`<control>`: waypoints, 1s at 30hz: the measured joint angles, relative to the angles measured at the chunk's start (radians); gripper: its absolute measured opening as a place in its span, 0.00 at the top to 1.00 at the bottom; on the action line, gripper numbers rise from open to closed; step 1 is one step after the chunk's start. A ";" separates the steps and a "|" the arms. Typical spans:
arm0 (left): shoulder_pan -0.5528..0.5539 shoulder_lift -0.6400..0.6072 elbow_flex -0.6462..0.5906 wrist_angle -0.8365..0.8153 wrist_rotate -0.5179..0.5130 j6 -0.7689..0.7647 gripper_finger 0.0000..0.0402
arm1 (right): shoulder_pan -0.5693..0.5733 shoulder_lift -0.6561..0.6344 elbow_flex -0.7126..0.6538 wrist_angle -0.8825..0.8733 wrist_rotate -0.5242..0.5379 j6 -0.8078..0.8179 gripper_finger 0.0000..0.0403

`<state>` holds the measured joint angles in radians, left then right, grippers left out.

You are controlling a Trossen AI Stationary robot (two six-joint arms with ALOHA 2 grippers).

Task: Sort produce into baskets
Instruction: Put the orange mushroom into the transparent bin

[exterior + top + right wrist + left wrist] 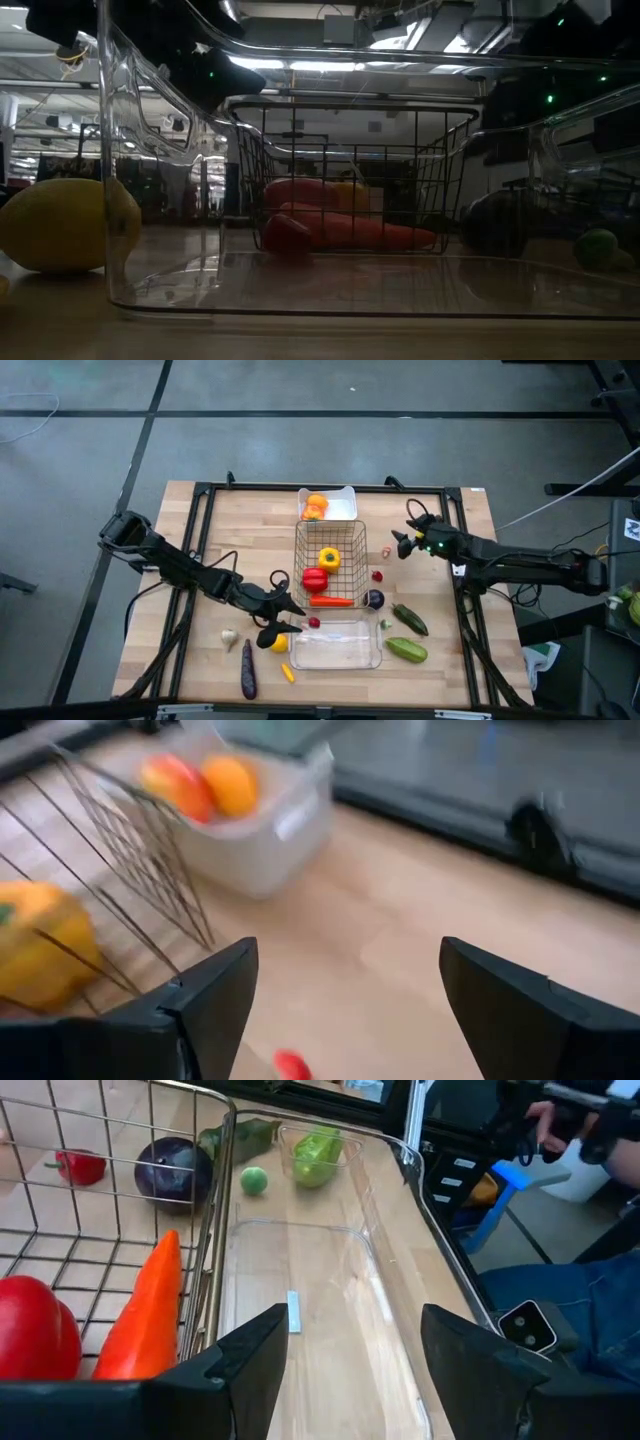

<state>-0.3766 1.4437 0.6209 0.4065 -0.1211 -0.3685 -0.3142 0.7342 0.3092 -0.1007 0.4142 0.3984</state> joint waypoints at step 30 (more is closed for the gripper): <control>0.046 0.000 0.000 -0.002 0.001 0.000 0.44 | -0.046 0.410 0.000 0.145 -0.190 0.016 0.23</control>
<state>-0.3309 1.4437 0.6209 0.4046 -0.1204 -0.3689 -0.3603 1.1438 0.3092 0.0447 0.2237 0.4145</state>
